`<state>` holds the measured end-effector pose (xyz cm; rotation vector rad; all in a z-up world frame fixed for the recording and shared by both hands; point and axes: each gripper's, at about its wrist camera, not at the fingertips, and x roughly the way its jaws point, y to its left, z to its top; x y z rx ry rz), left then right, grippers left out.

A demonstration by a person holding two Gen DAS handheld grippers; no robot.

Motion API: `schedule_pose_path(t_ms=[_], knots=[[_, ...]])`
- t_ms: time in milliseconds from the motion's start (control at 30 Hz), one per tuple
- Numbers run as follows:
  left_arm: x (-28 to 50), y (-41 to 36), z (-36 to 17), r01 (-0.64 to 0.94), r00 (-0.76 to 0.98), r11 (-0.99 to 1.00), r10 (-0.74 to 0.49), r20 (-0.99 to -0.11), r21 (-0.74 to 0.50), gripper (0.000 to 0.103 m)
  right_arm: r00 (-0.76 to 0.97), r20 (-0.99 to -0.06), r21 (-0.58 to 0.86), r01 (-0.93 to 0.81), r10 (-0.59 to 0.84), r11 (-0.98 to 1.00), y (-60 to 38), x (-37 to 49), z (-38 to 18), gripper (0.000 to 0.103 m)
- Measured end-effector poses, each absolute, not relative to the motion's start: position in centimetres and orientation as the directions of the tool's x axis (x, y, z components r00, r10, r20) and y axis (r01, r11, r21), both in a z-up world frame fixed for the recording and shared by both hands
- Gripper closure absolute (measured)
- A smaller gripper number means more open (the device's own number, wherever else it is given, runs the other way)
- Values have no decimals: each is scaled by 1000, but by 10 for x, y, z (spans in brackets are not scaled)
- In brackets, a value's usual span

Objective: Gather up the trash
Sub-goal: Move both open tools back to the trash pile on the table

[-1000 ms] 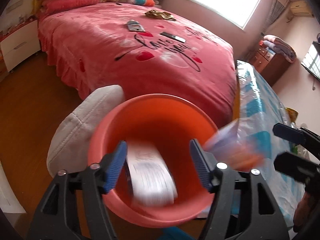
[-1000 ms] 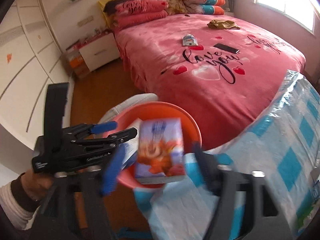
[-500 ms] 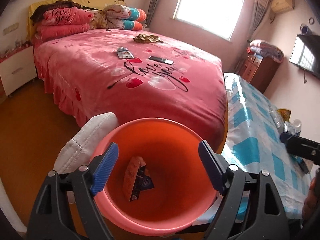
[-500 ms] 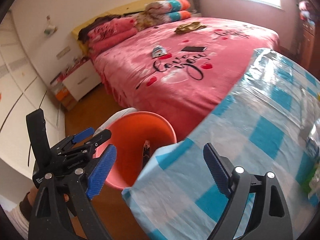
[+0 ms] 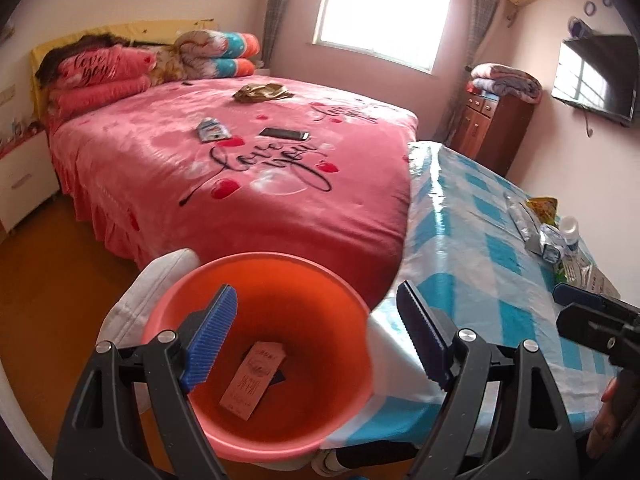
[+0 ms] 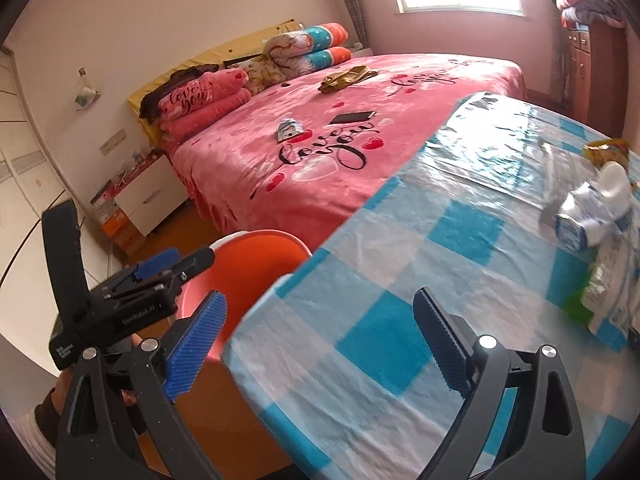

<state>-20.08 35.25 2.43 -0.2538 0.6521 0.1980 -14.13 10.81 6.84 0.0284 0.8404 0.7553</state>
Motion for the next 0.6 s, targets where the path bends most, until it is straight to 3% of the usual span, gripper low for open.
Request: schedule_pose_path(t_ms=[600], knots=[[-190,268,54,-115,758,986,9,-653,-120,20,543,-585,314,-532,602,786,25,-144,79,10]])
